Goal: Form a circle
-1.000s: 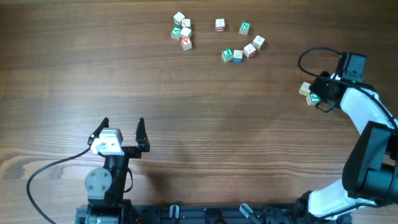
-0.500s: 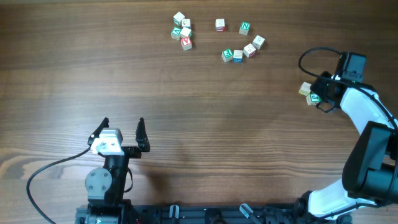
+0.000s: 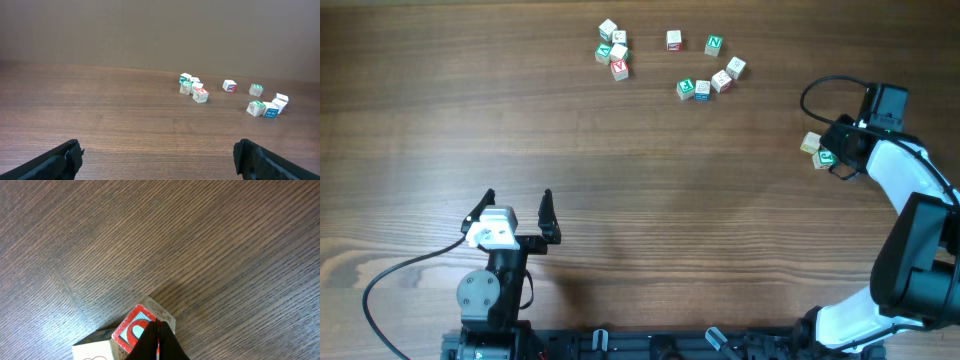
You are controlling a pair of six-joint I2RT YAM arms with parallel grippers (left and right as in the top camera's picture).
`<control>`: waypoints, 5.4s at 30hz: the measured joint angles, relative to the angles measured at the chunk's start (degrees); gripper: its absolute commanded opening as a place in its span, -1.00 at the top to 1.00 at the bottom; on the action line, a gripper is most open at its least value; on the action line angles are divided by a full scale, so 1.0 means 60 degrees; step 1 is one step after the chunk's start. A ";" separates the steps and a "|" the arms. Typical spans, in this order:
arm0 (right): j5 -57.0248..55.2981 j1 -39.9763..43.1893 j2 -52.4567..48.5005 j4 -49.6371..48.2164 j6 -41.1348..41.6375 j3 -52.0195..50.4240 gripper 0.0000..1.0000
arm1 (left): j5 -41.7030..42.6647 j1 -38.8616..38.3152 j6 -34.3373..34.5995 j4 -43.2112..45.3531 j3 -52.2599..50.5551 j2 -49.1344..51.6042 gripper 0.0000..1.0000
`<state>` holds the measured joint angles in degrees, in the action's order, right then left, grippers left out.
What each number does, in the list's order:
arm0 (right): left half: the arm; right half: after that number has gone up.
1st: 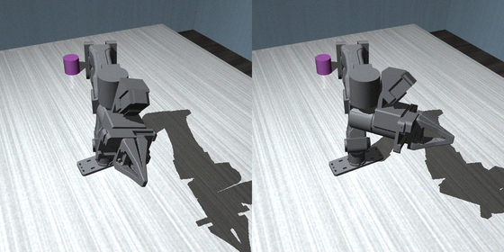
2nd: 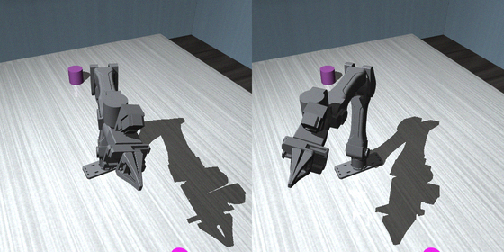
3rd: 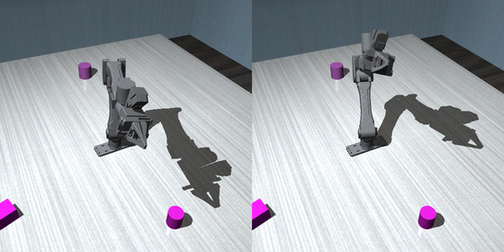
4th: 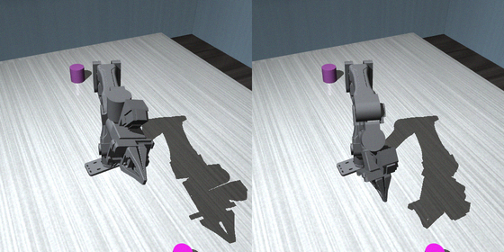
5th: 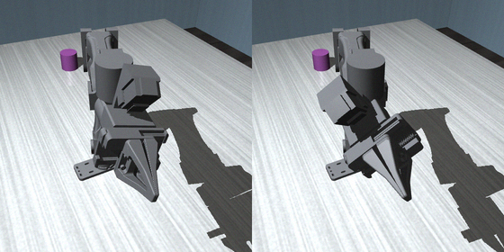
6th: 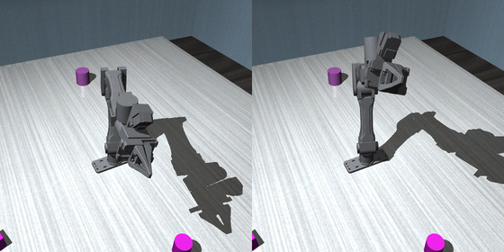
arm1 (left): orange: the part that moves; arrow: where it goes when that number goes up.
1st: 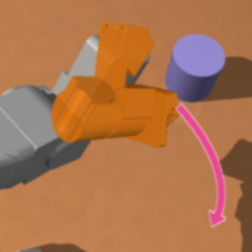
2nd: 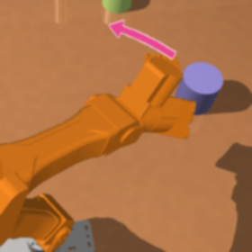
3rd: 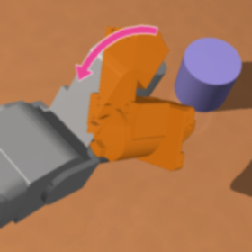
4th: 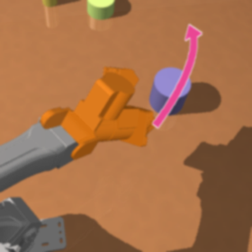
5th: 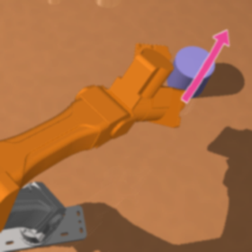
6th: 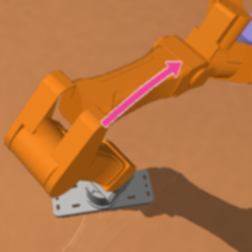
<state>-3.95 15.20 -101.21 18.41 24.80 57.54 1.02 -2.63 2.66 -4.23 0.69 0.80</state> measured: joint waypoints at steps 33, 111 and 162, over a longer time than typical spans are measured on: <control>-0.0645 0.0000 -0.0171 0.0834 0.0586 0.0758 0.91 | 0.0000 0.0000 0.0000 0.0000 0.0000 -0.0004 -1.00; -0.0725 0.0229 -0.0663 -0.0120 0.1417 0.0758 0.92 | 0.0000 0.0000 0.0000 0.0000 0.0000 -0.0004 -1.00; 0.0157 -0.0794 -0.0106 0.0568 0.0528 0.0885 0.91 | 0.0000 0.0000 0.0000 0.0000 0.0000 0.0000 -1.00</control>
<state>-3.01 10.44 -101.84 21.82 27.97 62.85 1.02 -2.63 2.66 -4.23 0.69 0.80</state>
